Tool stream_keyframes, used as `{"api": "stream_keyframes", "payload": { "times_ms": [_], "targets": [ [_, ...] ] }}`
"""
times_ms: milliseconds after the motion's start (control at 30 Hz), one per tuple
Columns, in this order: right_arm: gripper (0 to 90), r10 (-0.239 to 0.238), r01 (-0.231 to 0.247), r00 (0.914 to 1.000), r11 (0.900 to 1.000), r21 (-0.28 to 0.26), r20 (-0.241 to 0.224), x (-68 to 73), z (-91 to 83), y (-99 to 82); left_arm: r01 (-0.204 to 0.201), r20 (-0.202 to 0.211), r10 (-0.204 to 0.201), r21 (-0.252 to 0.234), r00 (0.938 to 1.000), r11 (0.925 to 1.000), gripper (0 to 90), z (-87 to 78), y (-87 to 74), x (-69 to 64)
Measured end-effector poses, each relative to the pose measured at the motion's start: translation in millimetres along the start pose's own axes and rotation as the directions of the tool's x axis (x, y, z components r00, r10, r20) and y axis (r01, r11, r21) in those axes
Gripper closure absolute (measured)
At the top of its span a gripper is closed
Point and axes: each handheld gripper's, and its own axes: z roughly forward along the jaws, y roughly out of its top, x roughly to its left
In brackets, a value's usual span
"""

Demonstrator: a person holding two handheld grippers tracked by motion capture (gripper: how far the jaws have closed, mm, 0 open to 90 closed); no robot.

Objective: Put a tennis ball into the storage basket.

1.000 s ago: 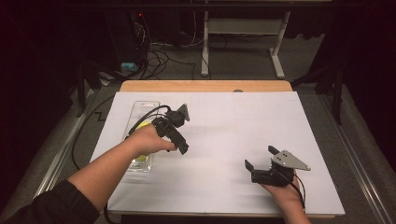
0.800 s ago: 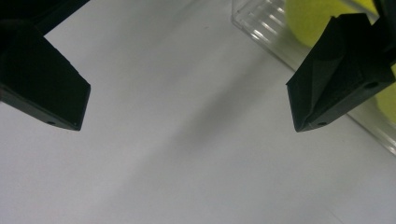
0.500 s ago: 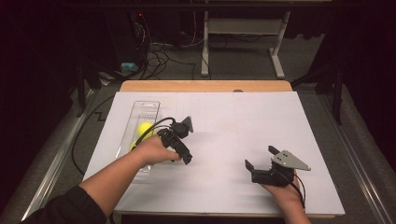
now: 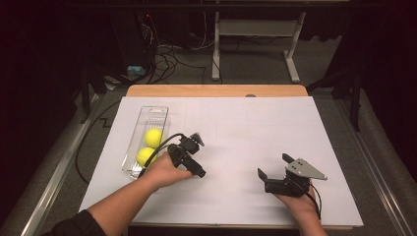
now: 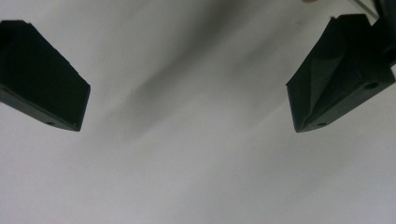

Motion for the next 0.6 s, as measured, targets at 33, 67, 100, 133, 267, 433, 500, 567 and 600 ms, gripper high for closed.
{"api": "stream_keyframes", "payload": {
  "times_ms": [33,67,100,133,267,433,500,567,600],
  "targets": [
    [0.0,0.005,-0.005,1.0,1.0,0.001,-0.001,0.6,-0.1,0.0,-0.001,0.007,0.002,-0.017,1.0,0.9999,0.6,-0.7,-2.8,0.2],
    [0.0,0.0,0.0,1.0,1.0,0.0,-0.002,0.5,-0.1,0.2,0.01,0.016,-0.009,-0.05,0.9998,0.9987,0.6,-0.9,-6.0,-0.1],
    [0.0,-0.002,0.002,1.0,1.0,-0.001,-0.003,0.6,-0.1,0.2,0.012,0.017,-0.011,-0.072,0.9998,0.9973,0.6,-1.8,-8.5,-0.2],
    [0.0,-0.003,0.003,1.0,1.0,-0.002,-0.003,0.7,-0.1,0.3,0.01,0.019,-0.007,-0.121,0.9998,0.9926,0.6,-2.5,-13.1,-1.0],
    [0.0,0.004,-0.004,1.0,1.0,0.002,-0.004,1.0,0.2,0.0,0.002,0.018,0.001,-0.212,0.9998,0.9772,0.6,0.9,-24.0,-5.3],
    [0.0,-0.001,0.001,1.0,1.0,-0.002,-0.001,1.1,0.0,0.2,0.006,0.032,0.005,-0.345,0.9995,0.9386,0.7,4.8,-36.4,-6.7],
    [0.0,0.002,-0.002,1.0,1.0,0.001,-0.001,0.3,-0.1,-0.3,-0.003,0.032,0.016,-0.385,0.9993,0.9228,0.9,5.7,-40.4,-7.5],
    [0.0,0.007,-0.007,1.0,1.0,0.003,0.002,-0.9,0.1,-1.1,-0.012,0.039,0.032,-0.419,0.9987,0.9081,1.1,7.4,-44.3,-7.6],
    [0.0,0.006,-0.006,1.0,1.0,0.003,0.003,-1.4,0.2,-1.3,-0.016,0.038,0.036,-0.436,0.9986,0.8999,1.2,8.4,-46.1,-8.5]
  ]
}}
